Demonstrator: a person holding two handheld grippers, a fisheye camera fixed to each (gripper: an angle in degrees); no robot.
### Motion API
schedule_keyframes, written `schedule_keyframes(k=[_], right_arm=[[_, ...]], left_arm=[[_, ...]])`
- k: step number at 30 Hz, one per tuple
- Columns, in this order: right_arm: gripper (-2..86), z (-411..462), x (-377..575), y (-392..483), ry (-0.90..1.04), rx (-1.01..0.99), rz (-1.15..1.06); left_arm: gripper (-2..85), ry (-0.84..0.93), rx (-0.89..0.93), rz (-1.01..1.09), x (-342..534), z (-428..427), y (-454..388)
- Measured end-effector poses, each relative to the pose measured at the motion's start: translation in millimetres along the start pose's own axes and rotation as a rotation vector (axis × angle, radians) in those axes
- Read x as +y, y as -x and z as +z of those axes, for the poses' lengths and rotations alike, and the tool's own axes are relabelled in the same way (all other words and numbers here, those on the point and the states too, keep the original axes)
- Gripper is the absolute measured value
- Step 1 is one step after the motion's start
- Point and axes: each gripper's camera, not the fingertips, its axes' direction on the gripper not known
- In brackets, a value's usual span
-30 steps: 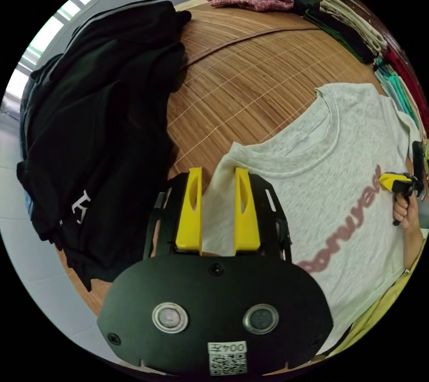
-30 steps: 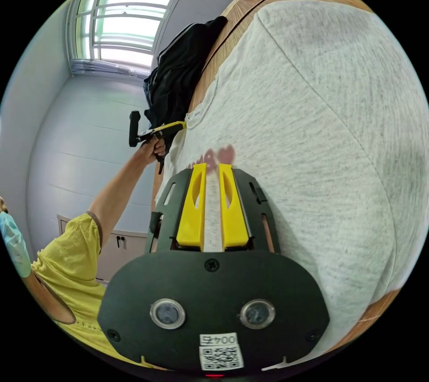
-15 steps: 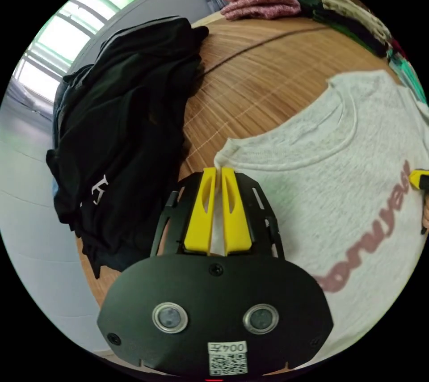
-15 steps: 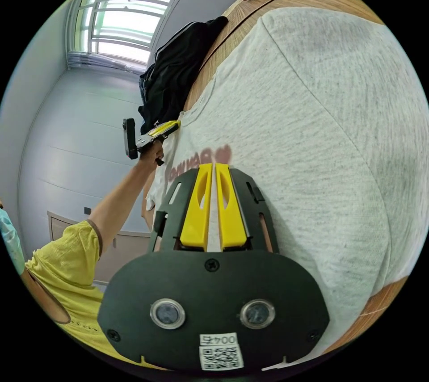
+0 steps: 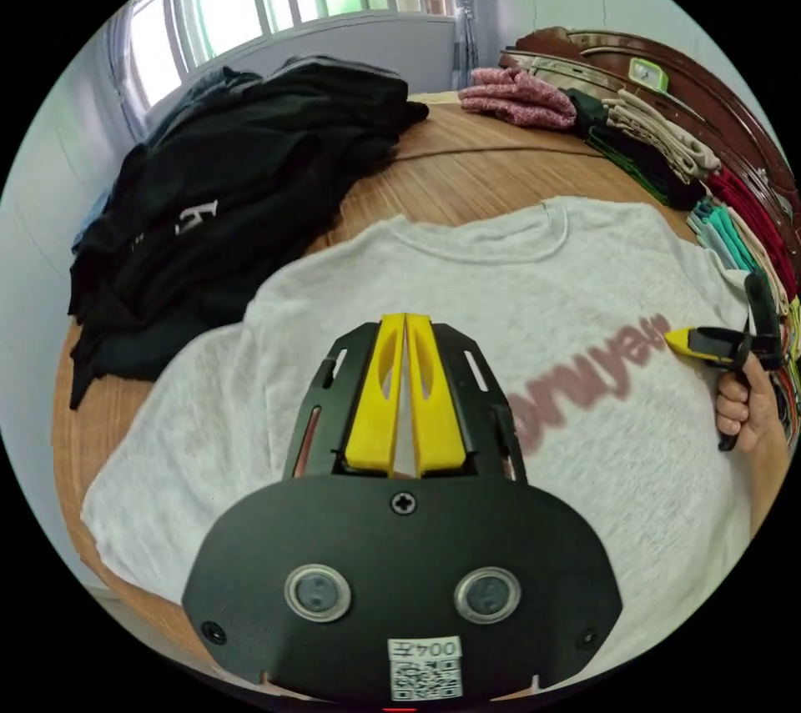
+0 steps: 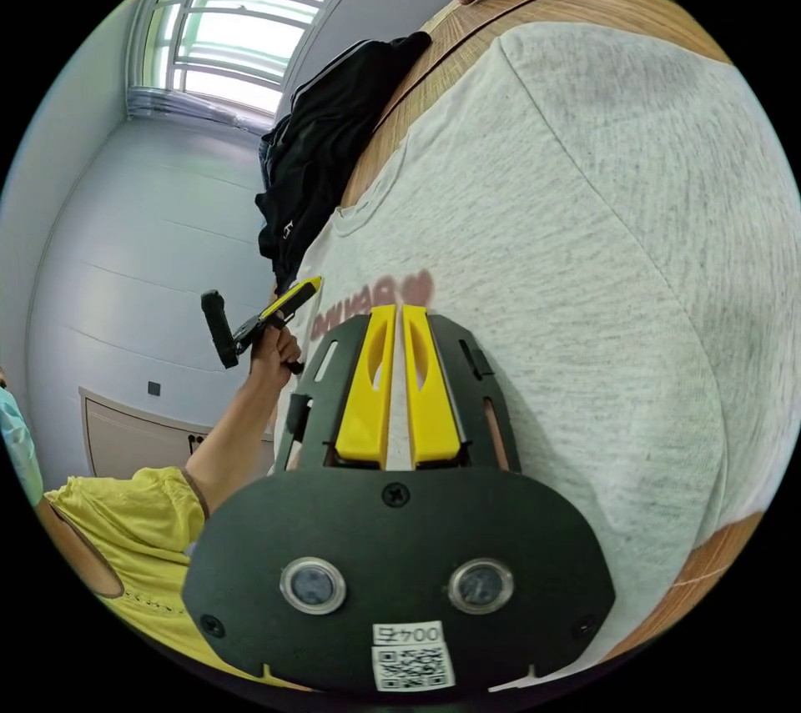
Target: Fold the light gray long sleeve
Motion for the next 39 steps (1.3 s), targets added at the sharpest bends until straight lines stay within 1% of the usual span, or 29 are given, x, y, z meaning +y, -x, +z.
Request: schedule_keyframes(k=[5, 7, 9, 10, 14, 15, 18, 21, 24, 28, 29, 30, 31, 33, 35, 37, 39], right_arm=[[5.5, 16, -7, 22, 0.007, 0.004, -0.033], [7.3, 21, -9, 41, 0.019, 0.05, -0.078], [8.0, 19, -18, 78, -0.019, 0.171, -0.154], [7.7, 17, -23, 88, -0.034, 0.194, -0.176], [7.1, 24, -101, 147, -0.036, 0.355, -0.327], [8.1, 36, -132, 156, 0.021, 0.419, -0.344], [10.1, 76, -198, 168, 0.184, 0.523, -0.368], [10.3, 116, -235, 173, 0.281, 0.603, -0.394], [11.6, 156, -251, 171, 0.39, 0.637, -0.394], [11.8, 187, -254, 170, 0.461, 0.695, -0.393], [11.1, 191, -253, 172, 0.462, 0.687, -0.397], [6.0, 192, -250, 177, 0.467, 0.665, -0.411], [3.5, 193, -249, 179, 0.469, 0.648, -0.419], [2.3, 188, -241, 193, 0.375, 0.707, -0.455], [1.8, 185, -235, 197, 0.3, 0.744, -0.433], [2.4, 193, -231, 189, 0.299, 0.79, -0.39], [5.0, 183, -227, 190, 0.237, 0.743, -0.335]], left_arm=[[0.4, -0.013, 0.038, -0.015, 4, 8, 7], [0.3, -0.011, 0.047, -0.019, 5, 11, 8], [0.3, -0.01, 0.016, -0.004, 7, 12, 1], [0.3, -0.011, 0.007, 0.0, 8, 13, -1], [0.3, -0.012, -0.022, 0.013, 11, 16, -9], [0.3, -0.012, -0.011, 0.008, 12, 17, -8], [0.3, -0.013, 0.043, -0.017, 14, 20, 1], [0.3, -0.013, 0.095, -0.041, 17, 24, 9], [0.3, -0.014, 0.076, -0.032, 19, 25, 3], [0.3, -0.014, 0.027, -0.01, 21, 26, -10], [0.3, -0.015, 0.024, -0.009, 22, 27, -12], [0.3, -0.015, 0.027, -0.01, 23, 28, -13], [0.3, -0.015, 0.03, -0.012, 24, 28, -13], [0.3, -0.015, 0.04, -0.017, 26, 29, -14], [0.2, -0.016, 0.036, -0.015, 27, 30, -16], [0.2, -0.016, 0.019, -0.008, 29, 31, -21], [0.3, -0.014, -0.013, 0.006, 31, 33, -30]])
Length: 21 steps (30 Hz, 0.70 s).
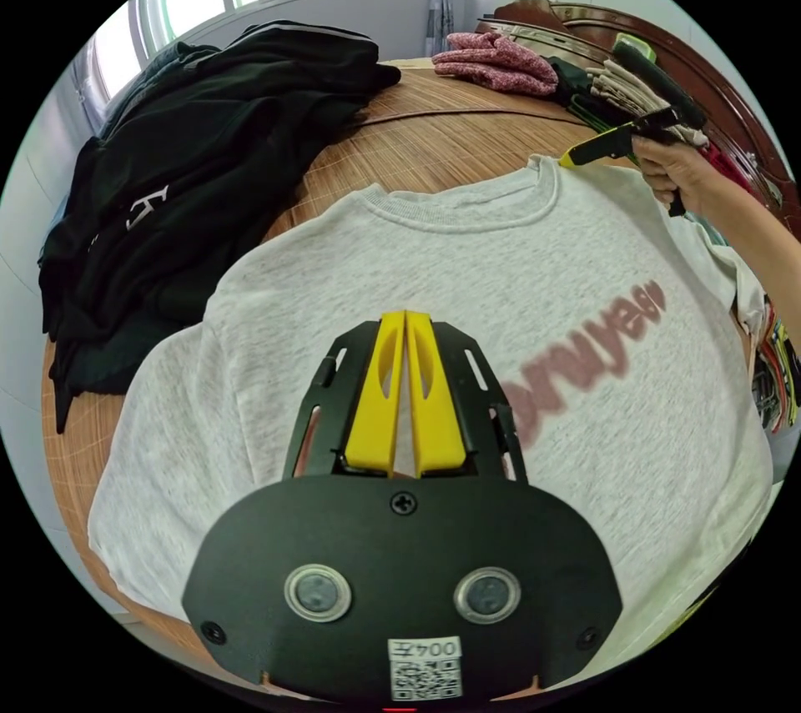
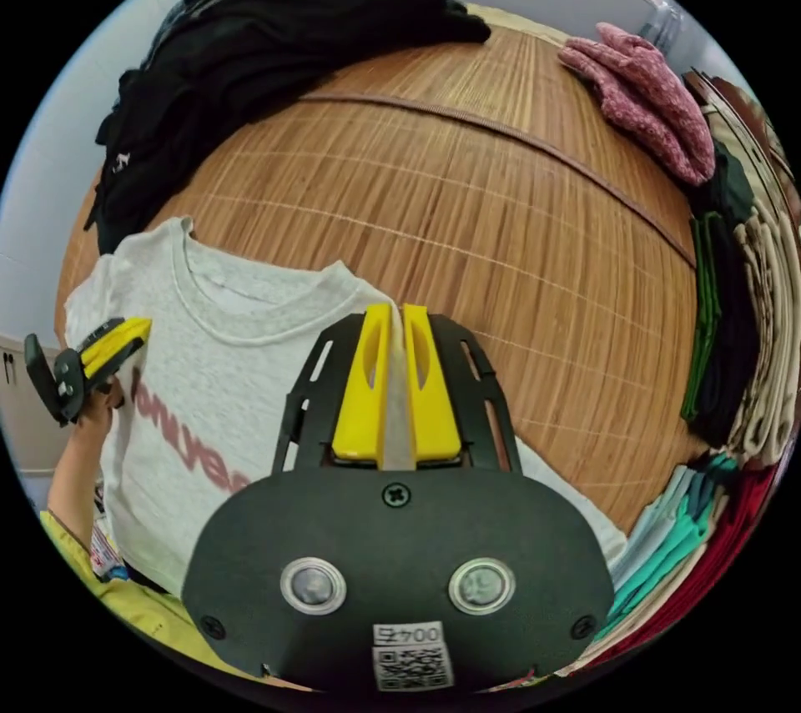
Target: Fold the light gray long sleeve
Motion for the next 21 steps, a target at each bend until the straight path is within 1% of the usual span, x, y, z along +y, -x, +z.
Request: schedule_keyframes(k=[1, 3, 5, 8, 12, 14, 17, 19, 21], right_arm=[[5.8, -5, 2, -2, -0.015, -0.007, 0.024], [7.4, -43, 26, -8, -0.136, -0.043, 0.072], [7.5, -74, 57, -5, -0.198, -0.083, 0.053], [7.8, -104, 125, 10, -0.198, -0.125, 0.013], [7.7, -114, 222, 33, -0.163, -0.075, 0.009], [7.4, -115, 249, 38, -0.163, -0.054, 0.018], [5.5, -117, 269, 44, -0.179, -0.039, 0.028], [3.4, -119, 269, 48, -0.188, -0.037, 0.035], [3.7, -115, 260, 56, -0.18, -0.019, 0.04]], left_arm=[[0.3, 0.0, -0.007, 0.003, 1, 0, -2], [0.3, 0.002, -0.019, 0.009, 4, 2, -7], [0.3, 0.002, -0.006, 0.003, 6, 4, -6], [0.4, 0.006, 0.025, -0.011, 10, 7, -3], [0.6, 0.023, 0.098, -0.005, 17, -9, 4], [0.8, -0.059, 0.07, -0.023, 33, -39, 7], [1.5, -0.08, 0.018, -0.069, 67, -69, 18], [1.9, -0.043, 0.02, -0.1, 88, -66, 29], [2.1, 0.038, 0.014, -0.135, 111, -42, 40]])
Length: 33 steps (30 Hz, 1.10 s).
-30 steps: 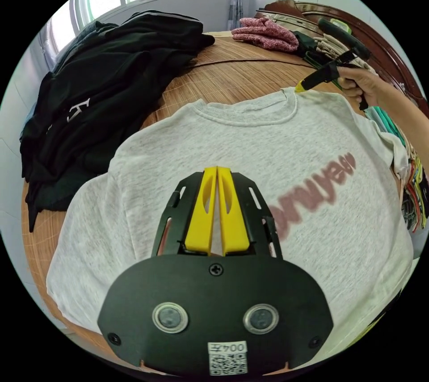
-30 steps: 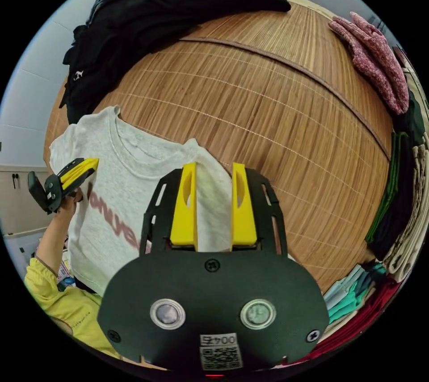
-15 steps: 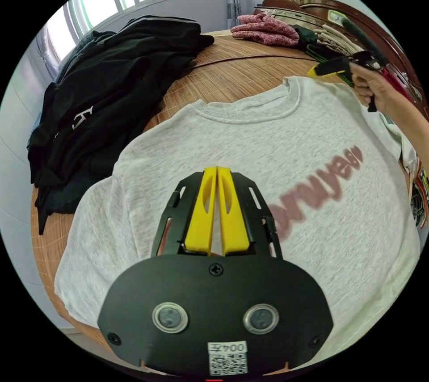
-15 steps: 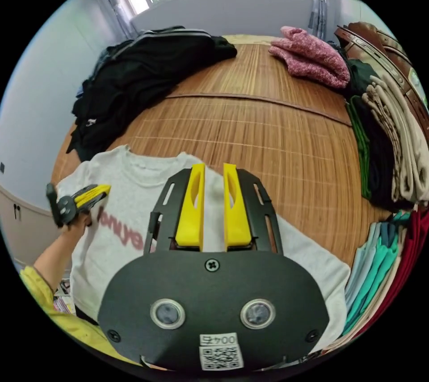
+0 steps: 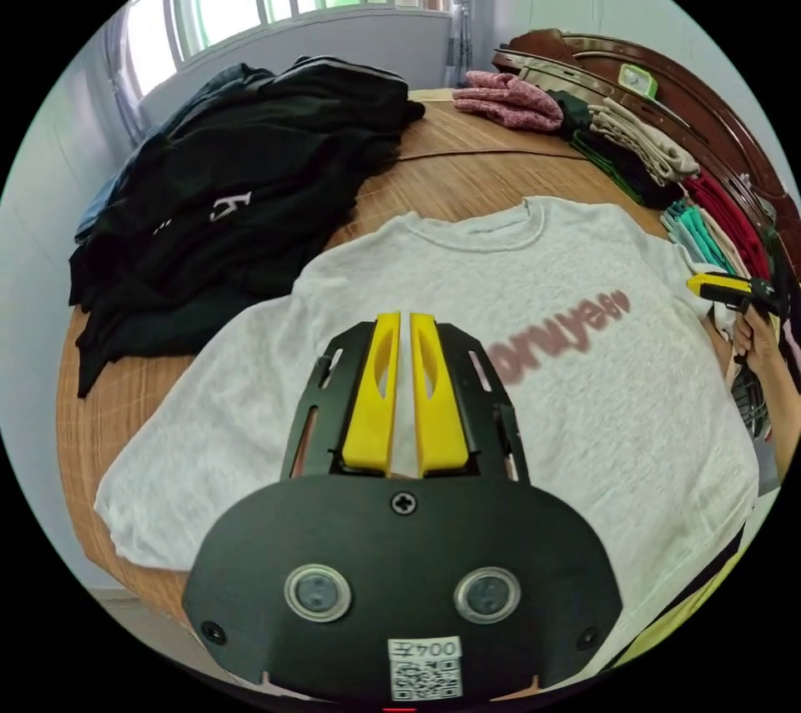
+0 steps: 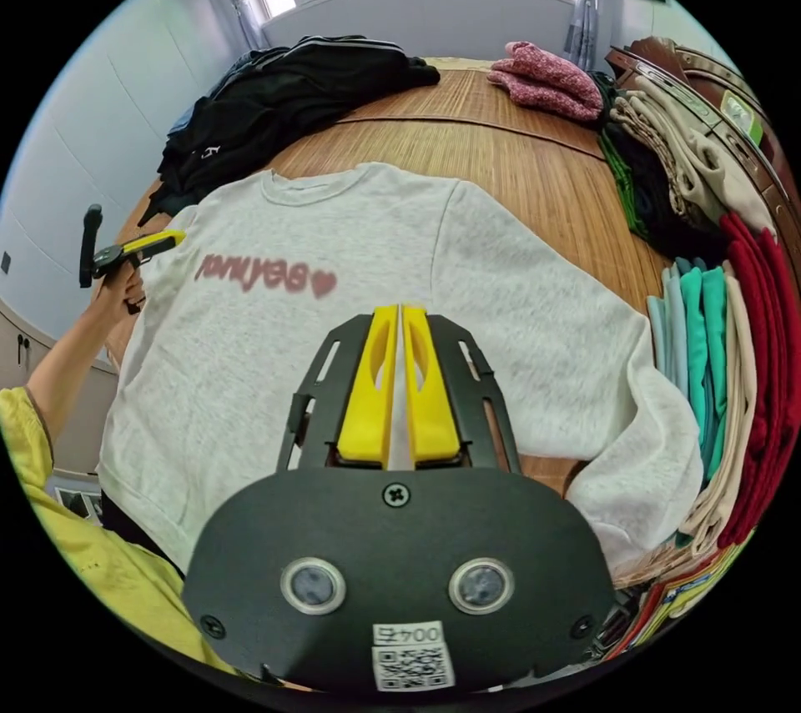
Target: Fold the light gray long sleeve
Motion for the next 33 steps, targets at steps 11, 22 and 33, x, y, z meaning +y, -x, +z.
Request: schedule_keyframes(k=[11, 22, 33], right_arm=[[8.6, 34, -18, 12, 0.141, 0.073, -0.036], [6.0, -111, 122, 70, 0.126, -0.049, -0.148], [-0.5, -95, 238, 78, 0.252, 0.101, -0.062]], left_arm=[[2.6, 0.016, 0.064, -0.063, 30, 64, 25], [4.4, -0.097, 0.228, -0.066, 208, -59, 12], [4.9, 0.042, 0.193, -0.195, 460, -58, -41]])
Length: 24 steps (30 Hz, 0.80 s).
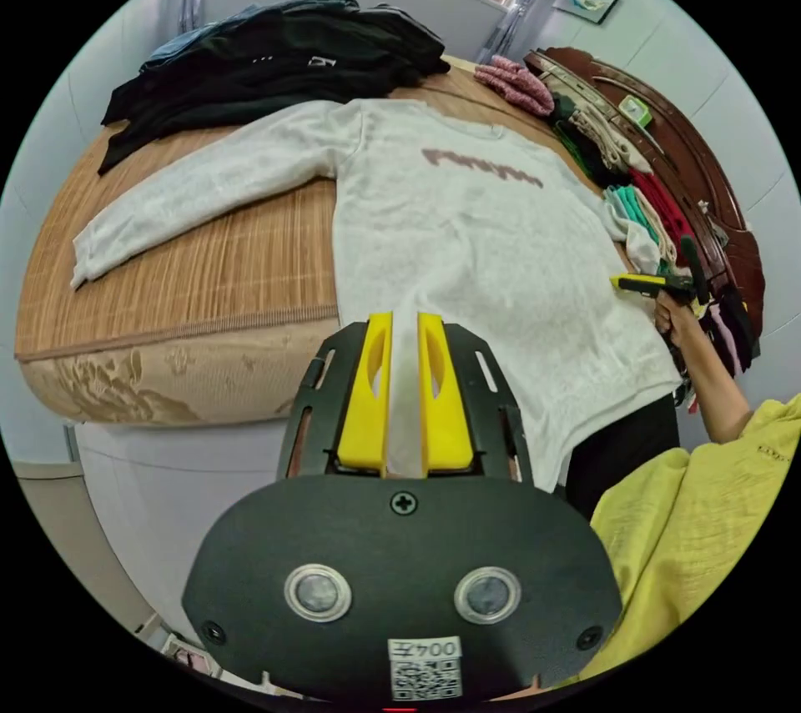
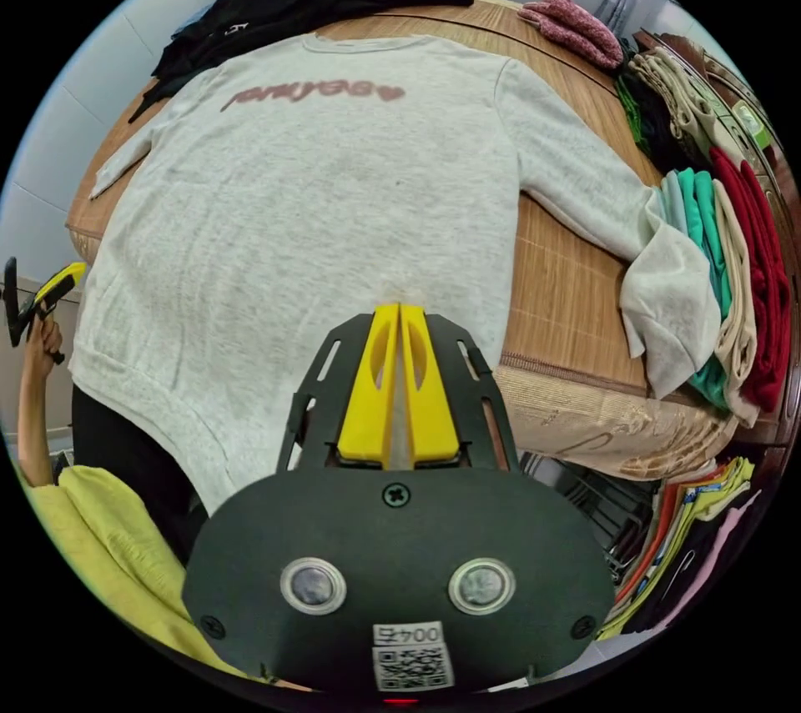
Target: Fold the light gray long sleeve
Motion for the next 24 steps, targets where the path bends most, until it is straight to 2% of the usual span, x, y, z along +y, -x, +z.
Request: schedule_keyframes(k=[4, 6, 10, 13, 16, 20, 24], right_arm=[[-0.5, -21, 28, -13, 0.009, -0.066, 0.031], [-0.4, -56, 67, -16, -0.09, -0.143, 0.011], [0.6, -99, 146, -14, -0.217, -0.136, 0.004], [4.1, -116, 211, -13, -0.261, -0.096, 0.024], [5.7, -126, 266, -23, -0.304, -0.138, 0.075], [7.2, -123, 318, -56, -0.267, -0.291, 0.194], [8.0, -120, 363, -103, -0.303, -0.493, 0.338]], left_arm=[[5.7, -0.035, 0.083, -0.056, 47, 0, 5], [6.5, -0.029, 0.101, -0.04, 79, 2, 2], [7.2, -0.025, 0.106, -0.041, 133, 7, 2], [7.4, -0.017, 0.171, -0.111, 177, 23, 13], [7.5, -0.03, 0.273, -0.218, 215, 47, 30], [7.9, -0.089, 0.459, -0.353, 252, 81, 49], [9.0, -0.08, 0.535, -0.394, 276, 113, 52]])
